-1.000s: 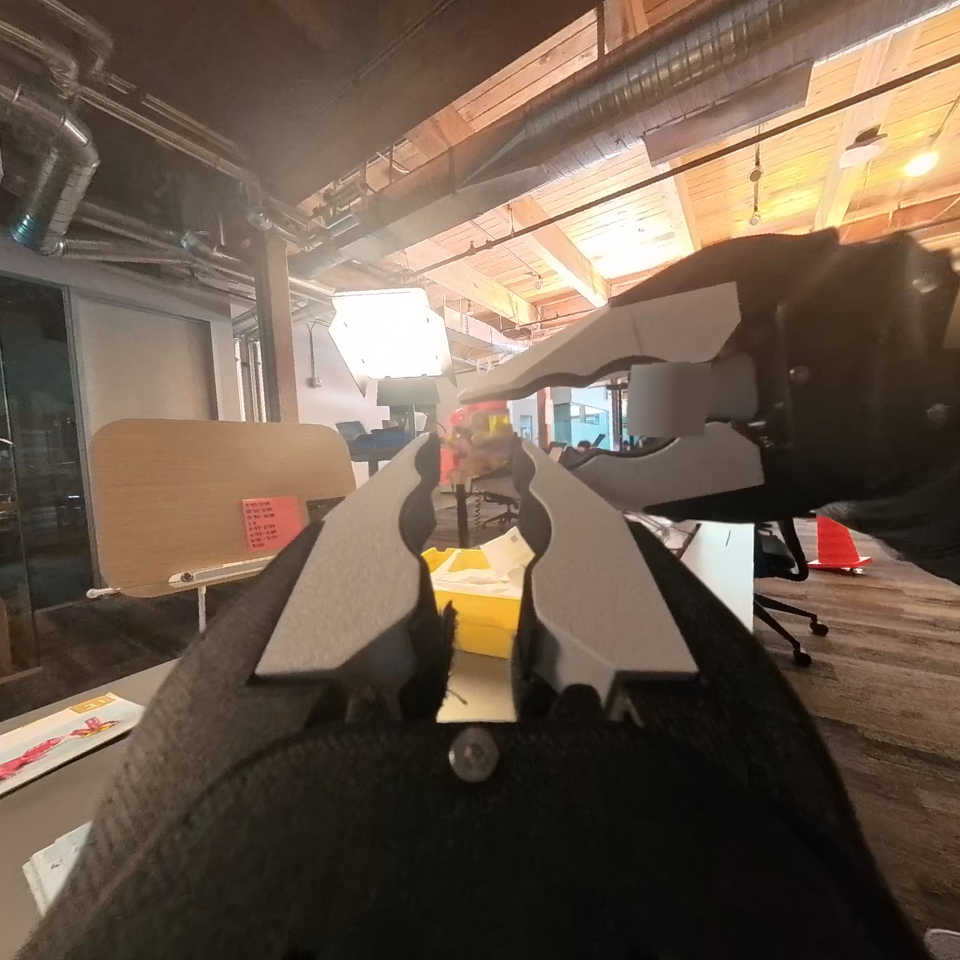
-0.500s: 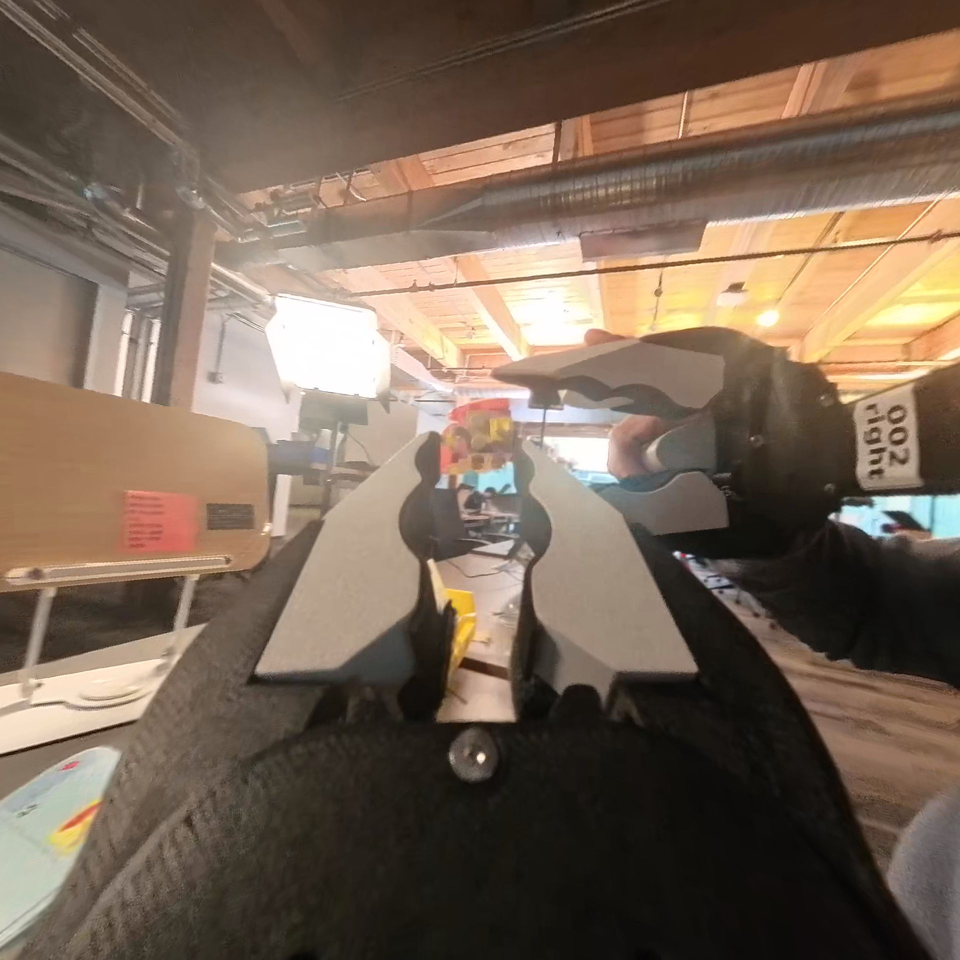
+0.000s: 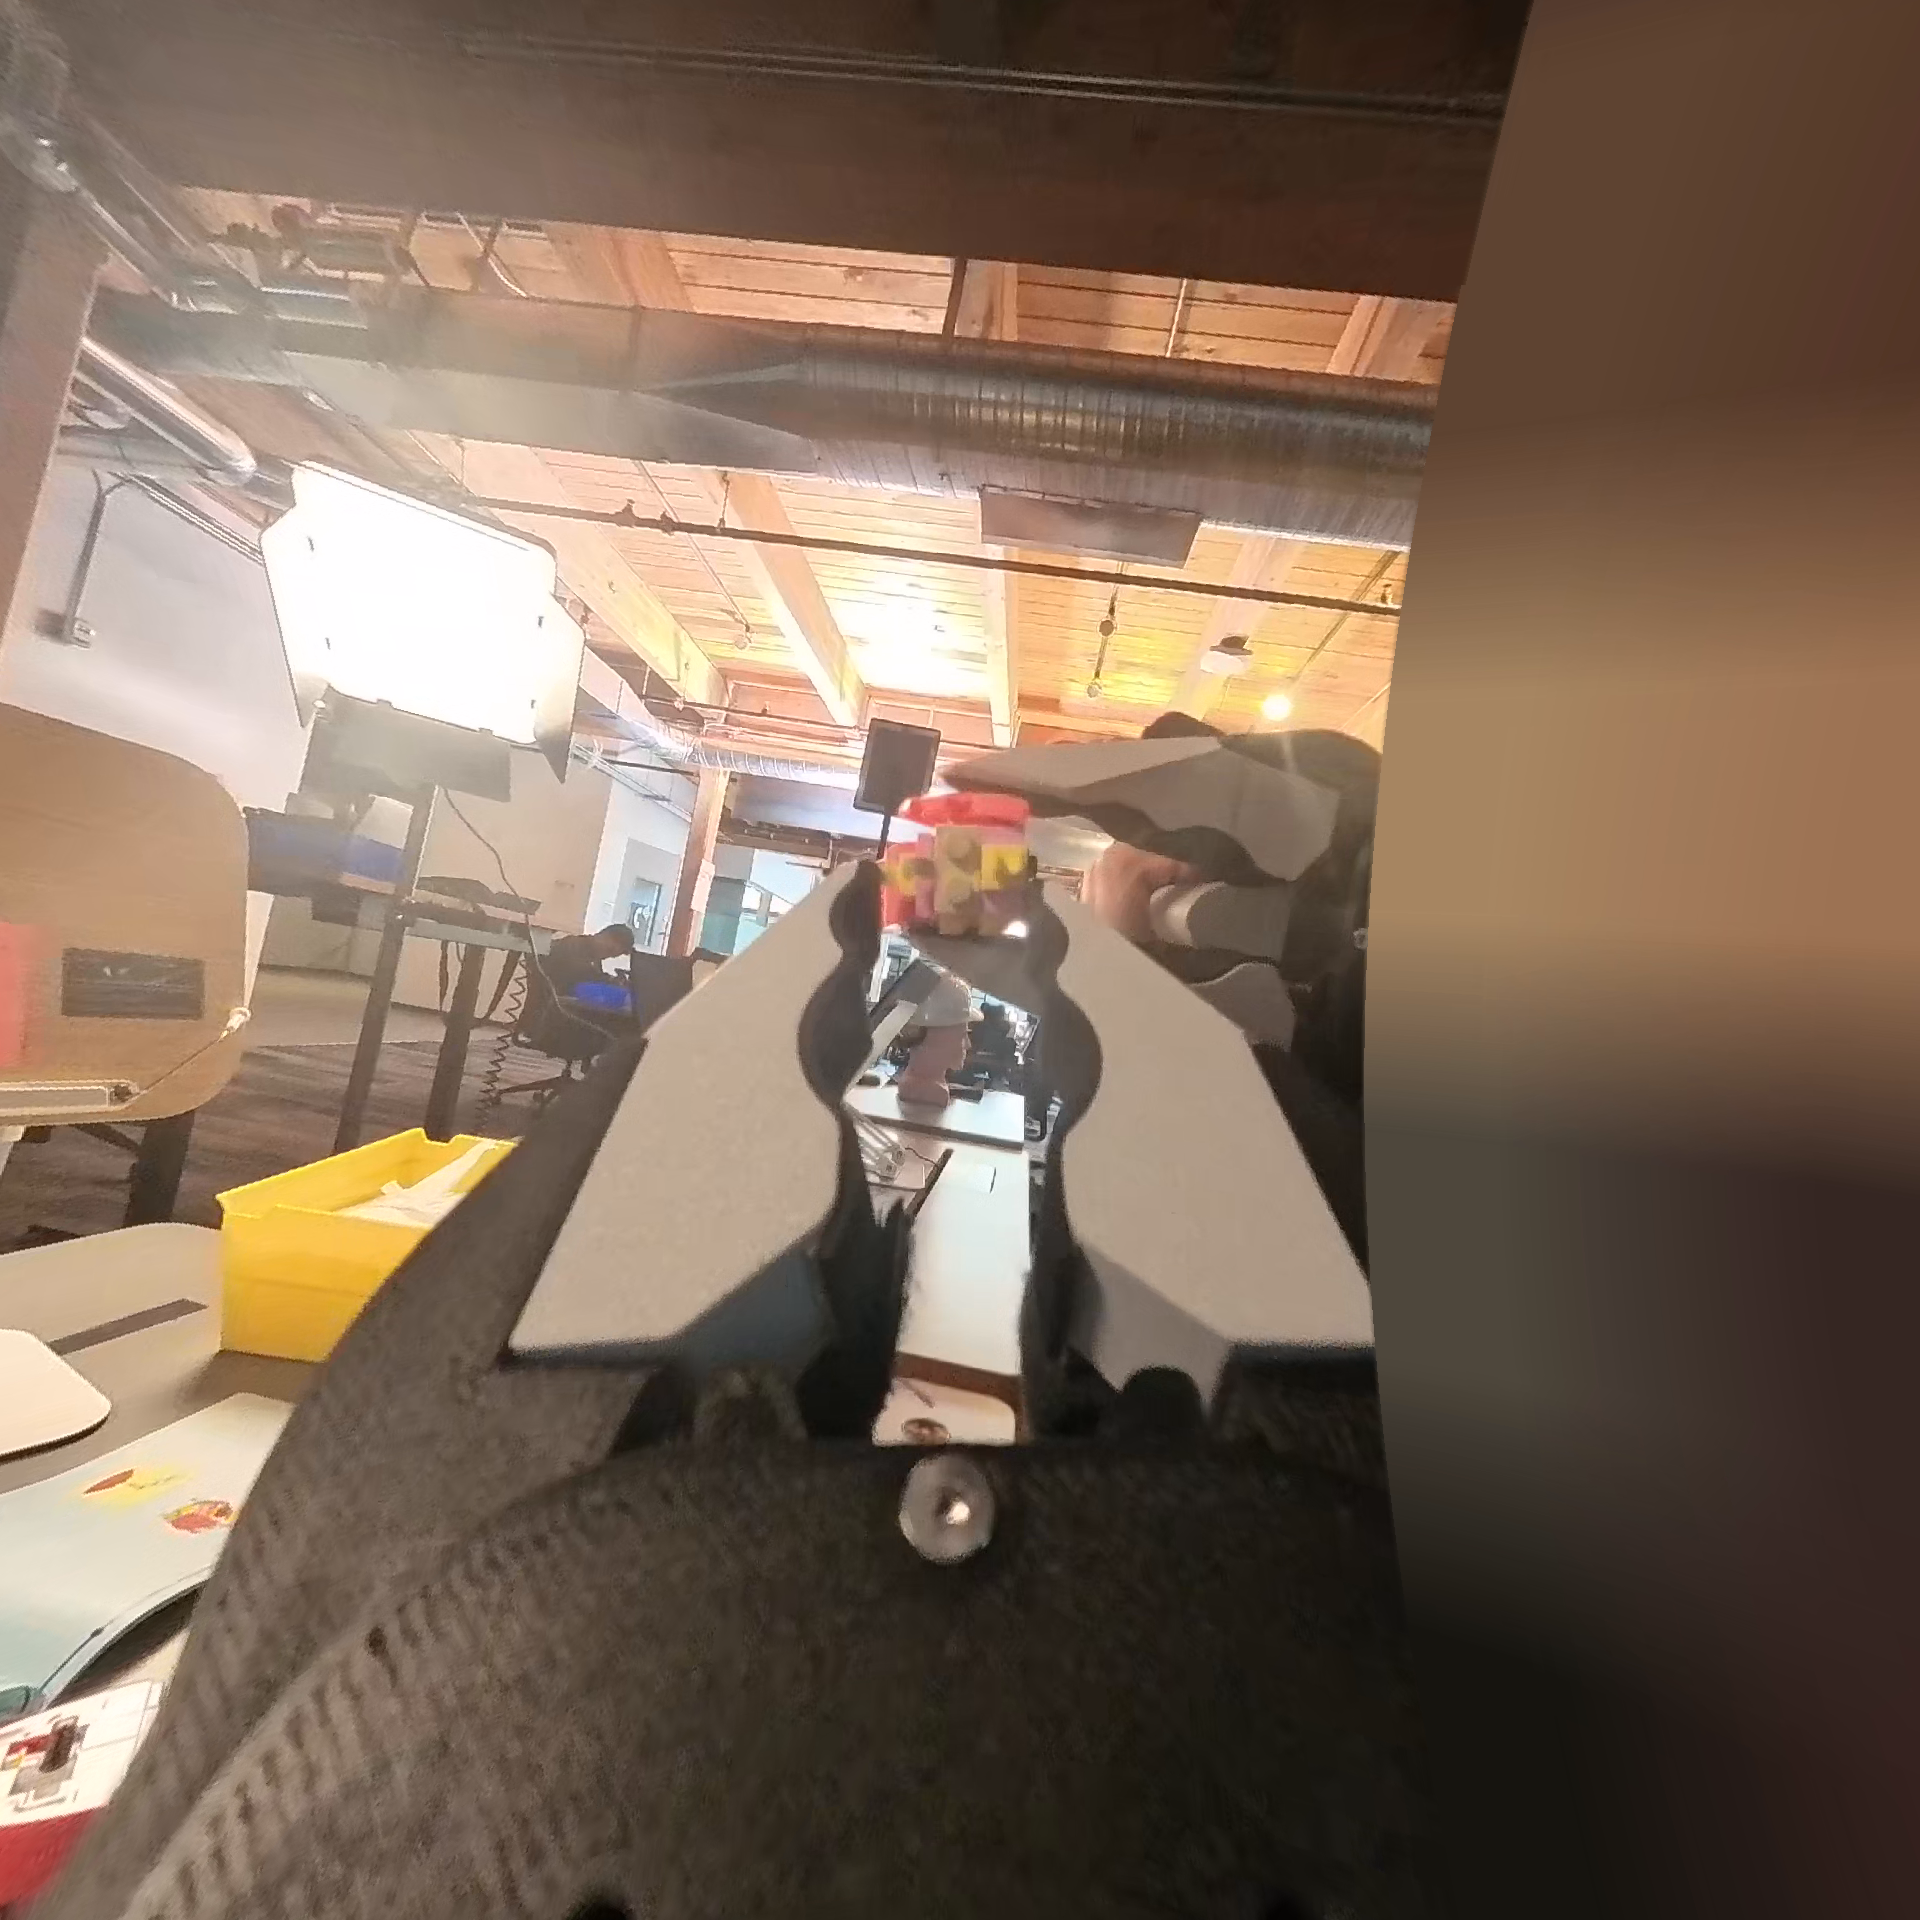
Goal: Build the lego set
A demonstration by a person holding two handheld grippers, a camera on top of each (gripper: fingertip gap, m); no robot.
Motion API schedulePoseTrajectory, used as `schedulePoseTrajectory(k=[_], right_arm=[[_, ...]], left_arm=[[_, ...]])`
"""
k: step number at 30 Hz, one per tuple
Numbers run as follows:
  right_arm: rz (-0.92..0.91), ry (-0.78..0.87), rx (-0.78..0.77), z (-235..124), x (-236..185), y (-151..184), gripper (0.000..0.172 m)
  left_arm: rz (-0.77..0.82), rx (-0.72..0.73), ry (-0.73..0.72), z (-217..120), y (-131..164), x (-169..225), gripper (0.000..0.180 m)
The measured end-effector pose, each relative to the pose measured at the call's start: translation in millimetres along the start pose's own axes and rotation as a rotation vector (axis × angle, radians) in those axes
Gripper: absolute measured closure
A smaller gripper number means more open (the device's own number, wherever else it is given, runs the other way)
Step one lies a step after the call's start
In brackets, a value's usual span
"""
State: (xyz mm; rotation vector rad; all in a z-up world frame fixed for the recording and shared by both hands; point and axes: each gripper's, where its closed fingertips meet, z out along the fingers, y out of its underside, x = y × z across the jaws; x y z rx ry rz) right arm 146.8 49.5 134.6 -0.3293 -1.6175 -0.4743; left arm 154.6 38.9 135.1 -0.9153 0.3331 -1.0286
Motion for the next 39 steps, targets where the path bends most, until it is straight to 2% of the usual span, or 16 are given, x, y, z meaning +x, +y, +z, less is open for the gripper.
schedulePoseTrajectory(k=[6,12,19,26,31,39], right_arm=[[0.1,-0.118,-0.024,-2,-6,5,0.145],[0.044,-0.167,-0.047,-5,-11,11,0.146],[0.05,-0.139,-0.039,-4,-14,15,0.141],[0.01,-0.069,-0.01,-2,-11,8,0.131],[-0.025,-0.035,-0.012,0,-8,8,0.142],[-0.063,-0.058,-0.016,-4,-8,8,0.144]], left_arm=[[0.028,-0.017,-0.002,2,6,0,0.155],[0.062,-0.052,-0.022,5,14,-1,0.155],[0.112,-0.079,-0.083,6,14,-5,0.155],[0.099,-0.085,-0.065,7,14,-2,0.155],[0.12,-0.087,-0.046,8,12,4,0.155],[0.144,-0.098,-0.053,9,14,7,0.156]])
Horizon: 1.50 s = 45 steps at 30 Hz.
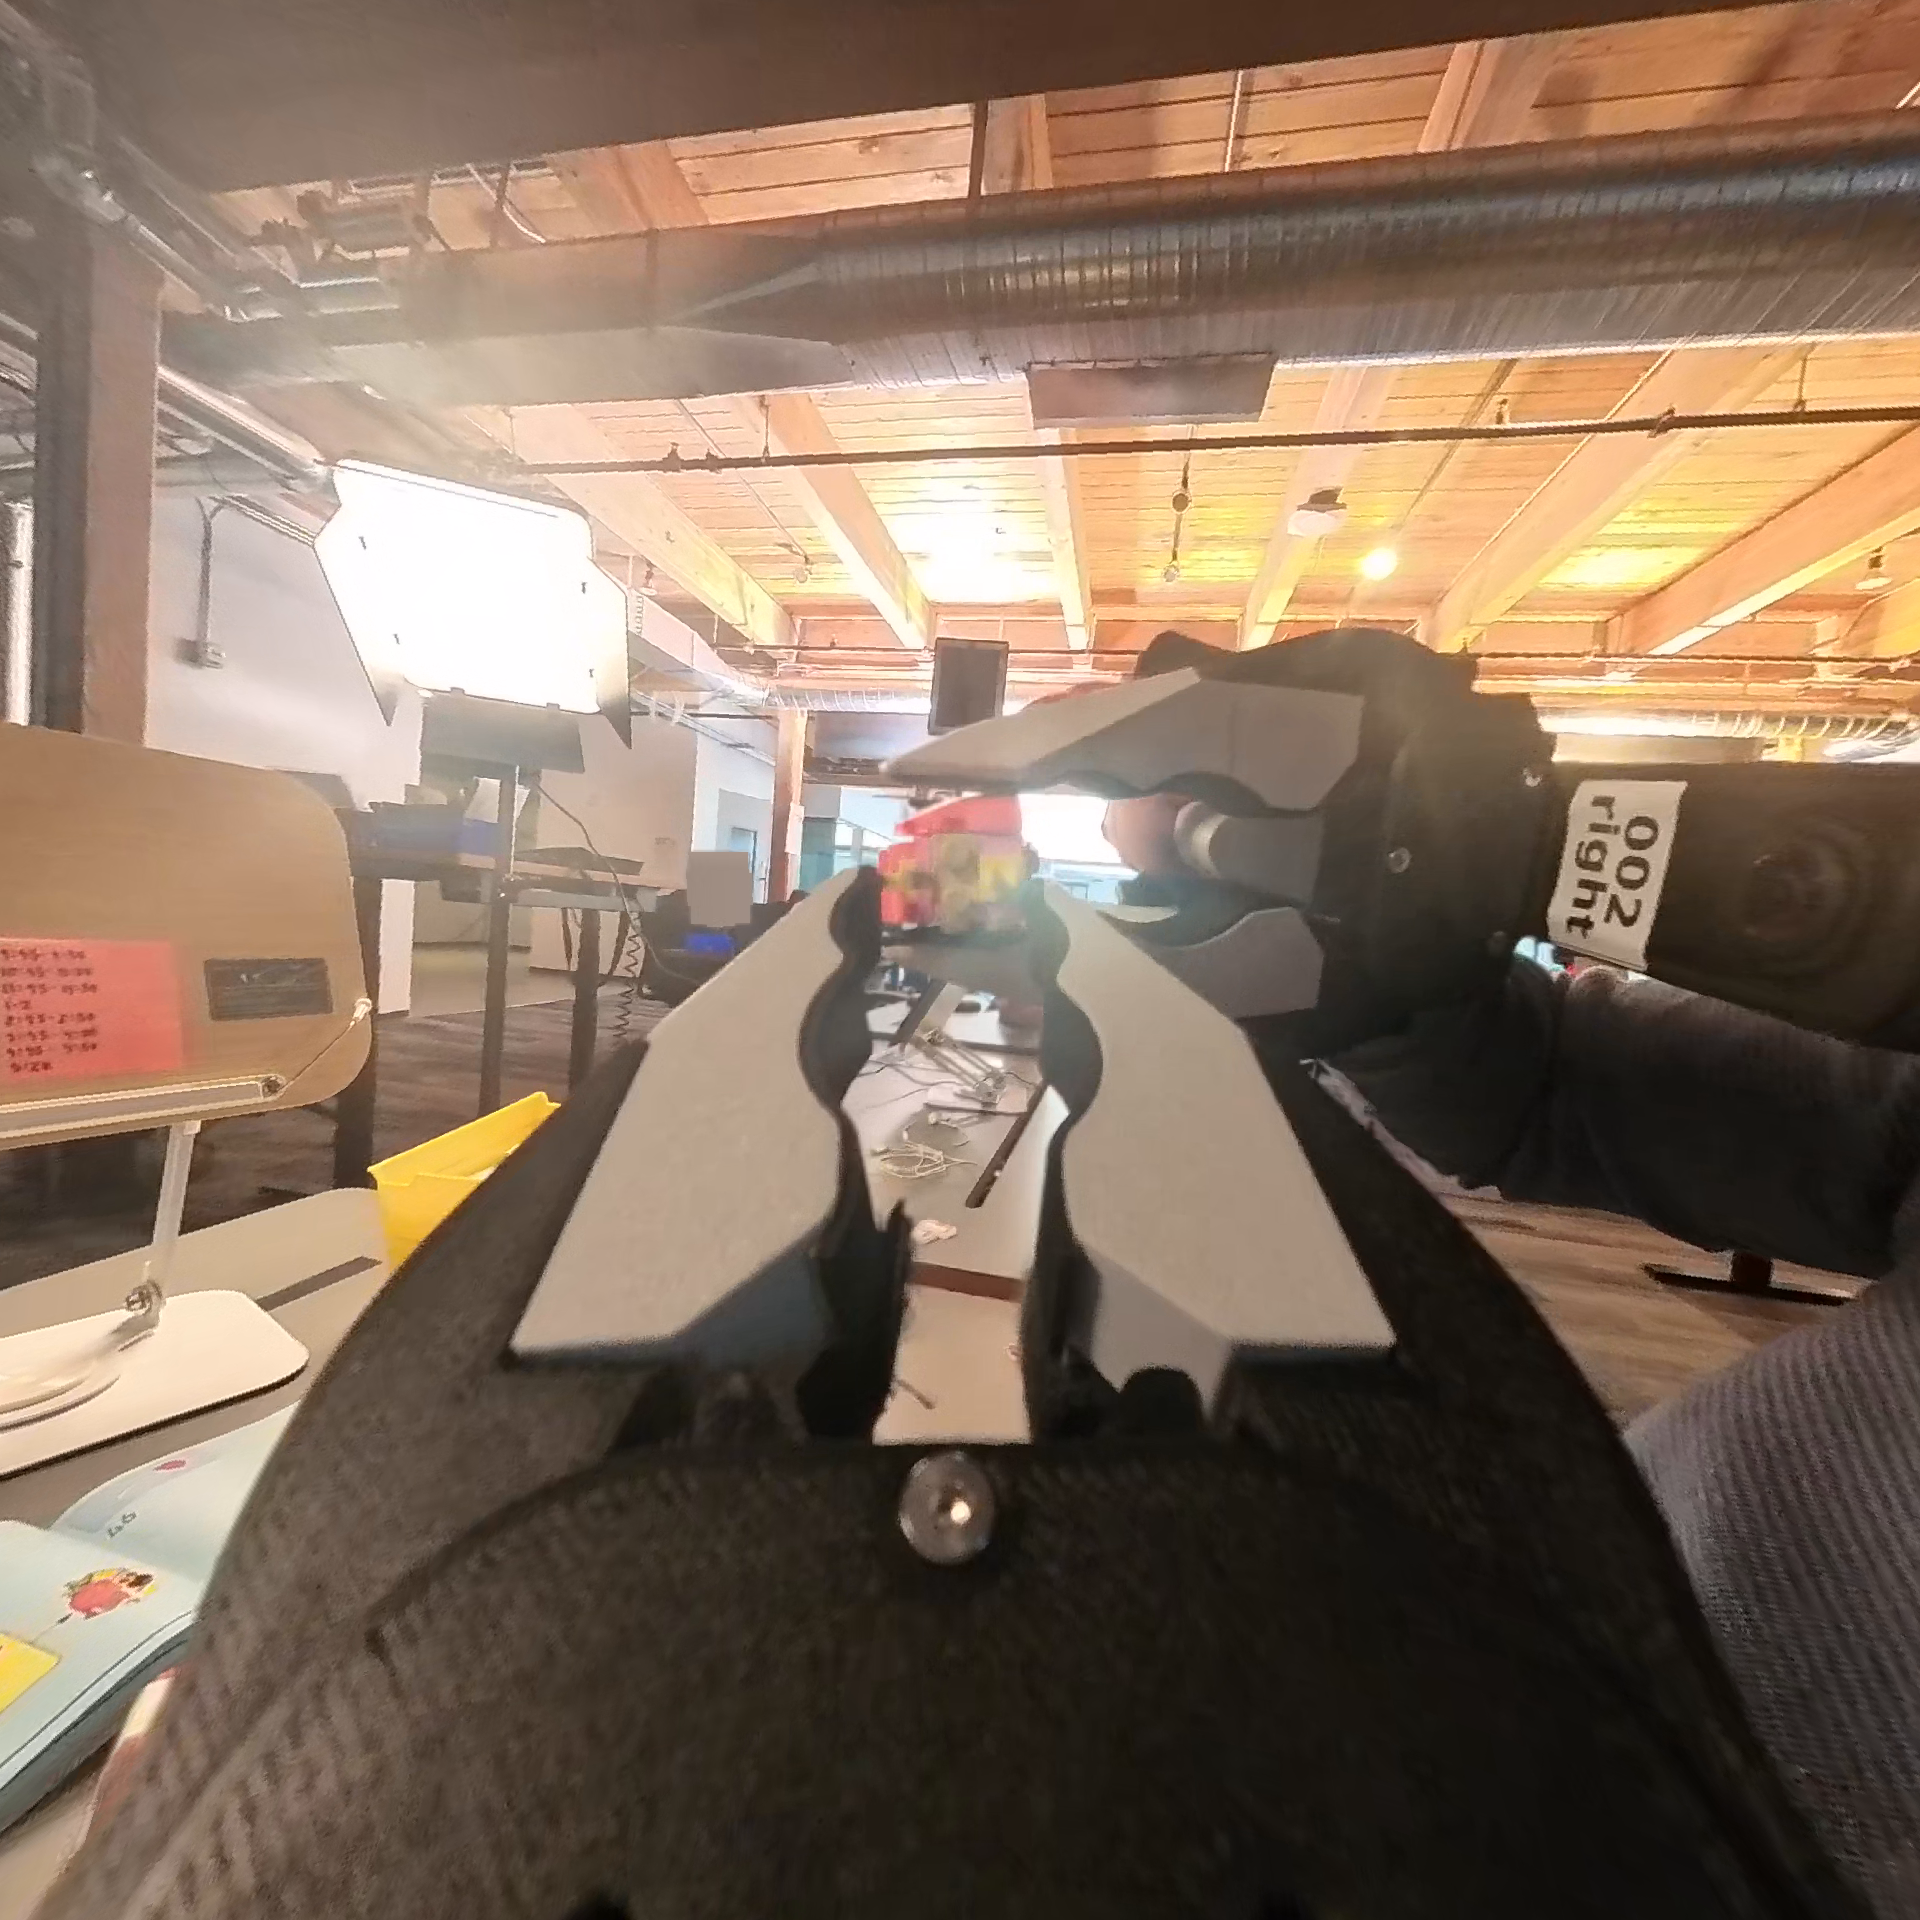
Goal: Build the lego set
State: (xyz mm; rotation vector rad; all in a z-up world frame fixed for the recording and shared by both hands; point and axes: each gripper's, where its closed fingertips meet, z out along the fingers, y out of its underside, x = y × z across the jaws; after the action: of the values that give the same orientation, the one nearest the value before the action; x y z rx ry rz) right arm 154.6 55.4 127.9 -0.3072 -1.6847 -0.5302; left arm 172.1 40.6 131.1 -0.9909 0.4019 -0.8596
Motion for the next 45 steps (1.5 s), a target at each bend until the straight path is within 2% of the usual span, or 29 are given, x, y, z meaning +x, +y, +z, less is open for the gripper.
schedulePoseTrajectory(k=[7,12,16,18,21,24,26,29,33,37,41,45], right_arm=[[-0.082,-0.083,-0.032,2,-14,12,0.144],[0.162,-0.116,-0.038,5,-26,27,0.143],[0.353,-0.104,-0.056,12,-48,46,0.144],[0.498,-0.112,-0.031,15,-63,55,0.144],[0.86,-0.226,-0.003,24,-105,82,0.144],[1.235,-0.432,-0.028,34,-173,118,0.144],[1.373,-0.547,-0.102,41,-223,144,0.144],[1.368,-0.668,-0.241,48,-283,172,0.144],[1.261,-0.819,-0.325,49,-323,184,0.144],[1.277,-0.892,-0.337,55,-336,191,0.143],[1.318,-0.897,-0.336,61,-338,197,0.142],[1.334,-0.835,-0.385,59,-337,205,0.116]], left_arm=[[0.011,-0.065,-0.032,6,17,-6,0.156],[0.018,-0.107,-0.076,14,30,-16,0.154],[0.085,-0.195,-0.148,22,54,-30,0.154],[0.108,-0.243,-0.169,24,69,-37,0.152],[0.152,-0.287,-0.24,18,87,-59,0.148],[0.151,-0.301,-0.284,7,101,-79,0.152],[0.151,-0.338,-0.315,0,112,-92,0.152],[0.181,-0.368,-0.36,-11,122,-109,0.152],[0.237,-0.37,-0.425,-29,120,-129,0.155],[0.275,-0.4,-0.454,-45,119,-143,0.157],[0.333,-0.425,-0.489,-64,121,-152,0.156],[0.351,-0.42,-0.495,-81,124,-151,0.154]])
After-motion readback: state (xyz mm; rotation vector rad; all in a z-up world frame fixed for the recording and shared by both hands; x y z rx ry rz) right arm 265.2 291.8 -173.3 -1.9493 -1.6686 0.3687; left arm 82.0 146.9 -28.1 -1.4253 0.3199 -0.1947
